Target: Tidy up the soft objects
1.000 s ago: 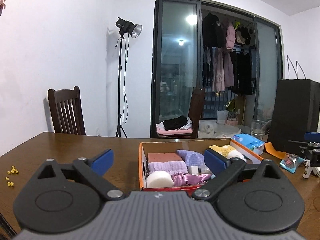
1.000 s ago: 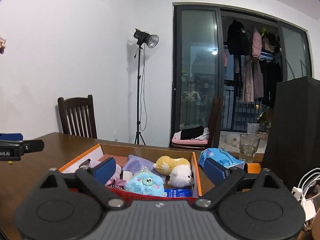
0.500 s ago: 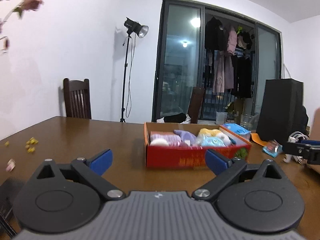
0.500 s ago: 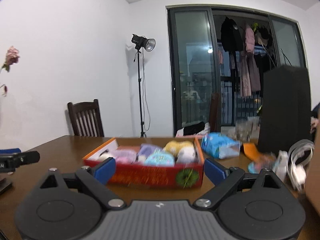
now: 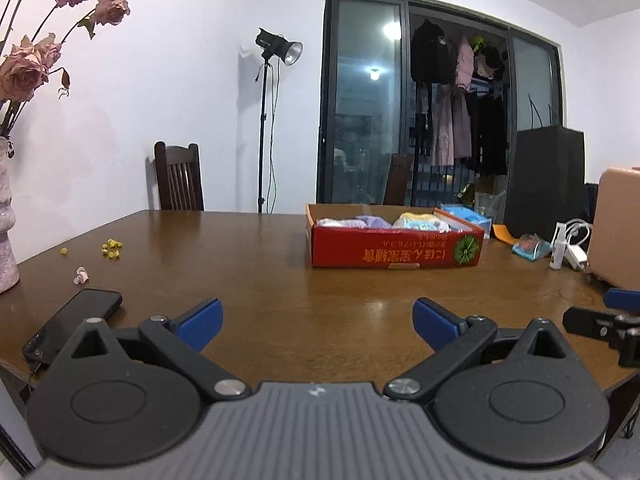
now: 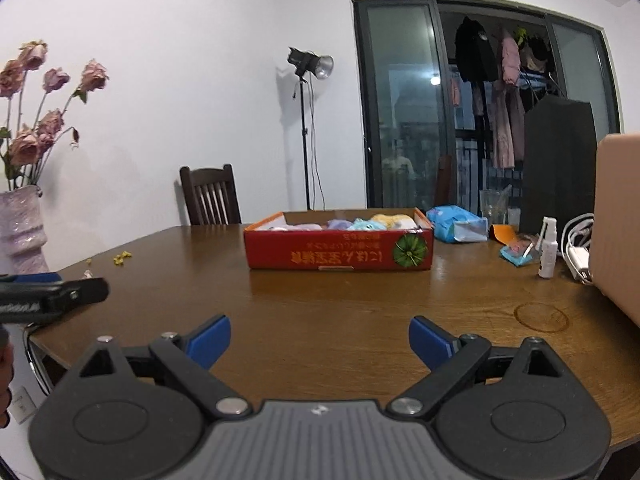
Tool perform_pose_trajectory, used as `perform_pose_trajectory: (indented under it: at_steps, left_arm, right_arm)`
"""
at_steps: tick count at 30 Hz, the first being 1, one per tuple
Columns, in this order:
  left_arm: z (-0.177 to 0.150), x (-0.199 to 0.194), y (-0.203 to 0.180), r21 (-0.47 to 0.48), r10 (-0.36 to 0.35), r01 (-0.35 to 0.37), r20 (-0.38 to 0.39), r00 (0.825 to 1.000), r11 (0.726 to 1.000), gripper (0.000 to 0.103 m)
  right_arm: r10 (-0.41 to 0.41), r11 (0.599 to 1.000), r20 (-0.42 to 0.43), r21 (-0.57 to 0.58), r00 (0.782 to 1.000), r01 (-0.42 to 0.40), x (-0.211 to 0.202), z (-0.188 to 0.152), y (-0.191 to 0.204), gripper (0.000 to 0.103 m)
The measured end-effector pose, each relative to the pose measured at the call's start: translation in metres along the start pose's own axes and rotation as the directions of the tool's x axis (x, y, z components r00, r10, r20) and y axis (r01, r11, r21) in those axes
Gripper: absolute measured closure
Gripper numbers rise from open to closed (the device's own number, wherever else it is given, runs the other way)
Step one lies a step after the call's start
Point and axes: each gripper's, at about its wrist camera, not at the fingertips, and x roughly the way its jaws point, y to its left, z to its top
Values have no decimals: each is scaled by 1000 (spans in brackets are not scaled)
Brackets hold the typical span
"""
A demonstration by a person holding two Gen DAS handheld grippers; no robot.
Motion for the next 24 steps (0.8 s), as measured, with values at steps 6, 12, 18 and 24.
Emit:
perform_pose_trajectory:
  at_steps: [6,12,18,24]
  left_arm:
    - [4,-3,-2,12,-14,14,20,1000,1000,0]
    - [2,-2,-3,9,-16,16,9,1000,1000,0]
    - [2,-2,-4,14,-16,16,10,1000,1000,0]
    - [2,-1,-3,14,-19,19,7,1000,1000,0]
  right_arm:
    - [-30,997,26,65,999,29,-4,8,-8,4]
    - [-51,996,42,77,998,47,-2,11,-11,2]
    - [-62,996,47,71,997,58,-1,12,-11,1]
    - [-66,996,41,70,997,63,0,10,-10,1]
